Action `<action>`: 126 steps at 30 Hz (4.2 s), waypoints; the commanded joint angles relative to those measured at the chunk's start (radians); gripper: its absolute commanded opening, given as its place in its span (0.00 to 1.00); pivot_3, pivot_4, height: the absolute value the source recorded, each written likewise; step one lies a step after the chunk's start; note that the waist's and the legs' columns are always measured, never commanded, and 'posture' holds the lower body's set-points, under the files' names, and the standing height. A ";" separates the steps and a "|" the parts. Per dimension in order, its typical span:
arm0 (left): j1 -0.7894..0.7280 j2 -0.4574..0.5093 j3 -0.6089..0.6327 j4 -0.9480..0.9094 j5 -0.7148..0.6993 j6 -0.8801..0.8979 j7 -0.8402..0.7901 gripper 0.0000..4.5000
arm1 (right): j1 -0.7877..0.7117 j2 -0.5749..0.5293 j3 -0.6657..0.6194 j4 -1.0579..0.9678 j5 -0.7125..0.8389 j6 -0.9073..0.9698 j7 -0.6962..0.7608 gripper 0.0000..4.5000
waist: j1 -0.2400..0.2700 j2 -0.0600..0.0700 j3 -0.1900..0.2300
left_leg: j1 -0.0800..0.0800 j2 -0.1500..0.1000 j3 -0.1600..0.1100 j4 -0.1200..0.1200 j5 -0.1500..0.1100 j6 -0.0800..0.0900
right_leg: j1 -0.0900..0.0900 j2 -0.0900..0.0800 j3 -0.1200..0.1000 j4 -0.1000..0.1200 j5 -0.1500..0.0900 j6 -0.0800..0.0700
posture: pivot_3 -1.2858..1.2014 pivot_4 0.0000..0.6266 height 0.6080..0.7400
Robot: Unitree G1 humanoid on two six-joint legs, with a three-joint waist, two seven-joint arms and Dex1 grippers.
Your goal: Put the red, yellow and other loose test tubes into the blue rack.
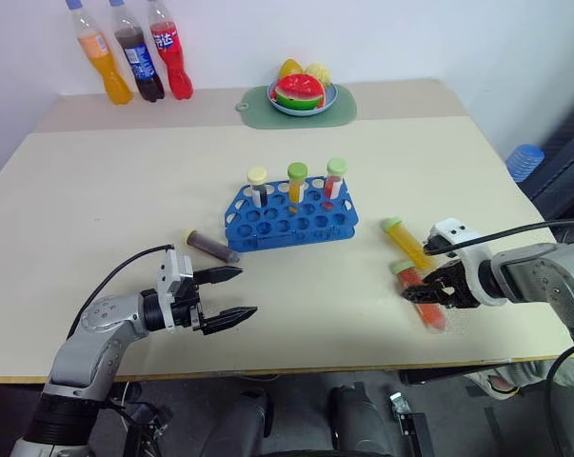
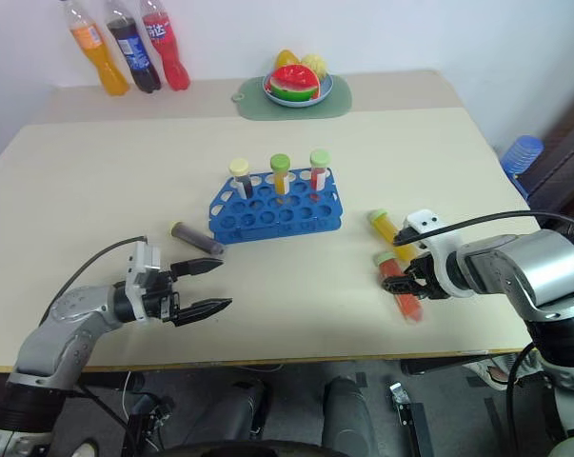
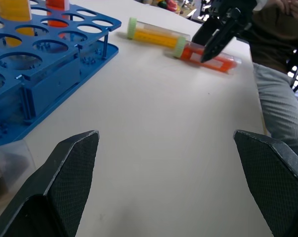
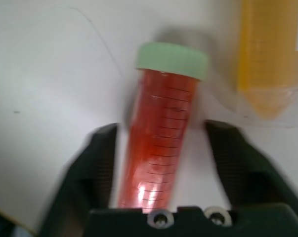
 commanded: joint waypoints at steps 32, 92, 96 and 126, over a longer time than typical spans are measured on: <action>-0.095 0.014 0.071 0.062 -0.015 -0.020 -0.032 1.00 | 0.059 0.838 -0.053 0.517 -0.454 -1.790 -0.204 0.18 | -0.014 -0.003 -0.001 | 0.004 0.002 -0.002 -0.002 0.004 -0.009 | 0.001 0.004 0.001 0.001 0.002 -0.001 | 0.52 0.24 1.00; -0.097 0.032 -0.045 0.007 0.024 -0.028 -0.131 1.00 | -0.189 0.133 -0.057 0.333 -0.226 -0.326 0.095 0.99 | -0.025 -0.001 -0.001 | 0.005 0.010 0.009 -0.012 0.003 -0.006 | -0.003 0.007 0.003 -0.003 0.005 -0.006 | 0.52 0.24 1.00; -0.098 0.041 -0.033 0.000 0.022 -0.024 -0.125 1.00 | -0.218 0.146 -0.032 0.354 -0.224 -0.339 0.106 0.99 | -0.023 -0.001 -0.001 | 0.005 0.009 0.009 -0.012 0.003 -0.006 | -0.003 0.007 0.003 -0.003 0.005 -0.006 | 0.52 0.24 1.00; -0.074 0.032 -0.009 0.022 0.028 -0.056 -0.104 1.00 | 0.207 0.183 -0.167 0.023 -0.279 -0.924 0.150 0.18 | -0.012 -0.001 -0.001 | 0.005 0.009 0.009 -0.012 0.003 -0.007 | -0.003 0.007 0.003 -0.003 0.006 -0.006 | 0.52 0.24 1.00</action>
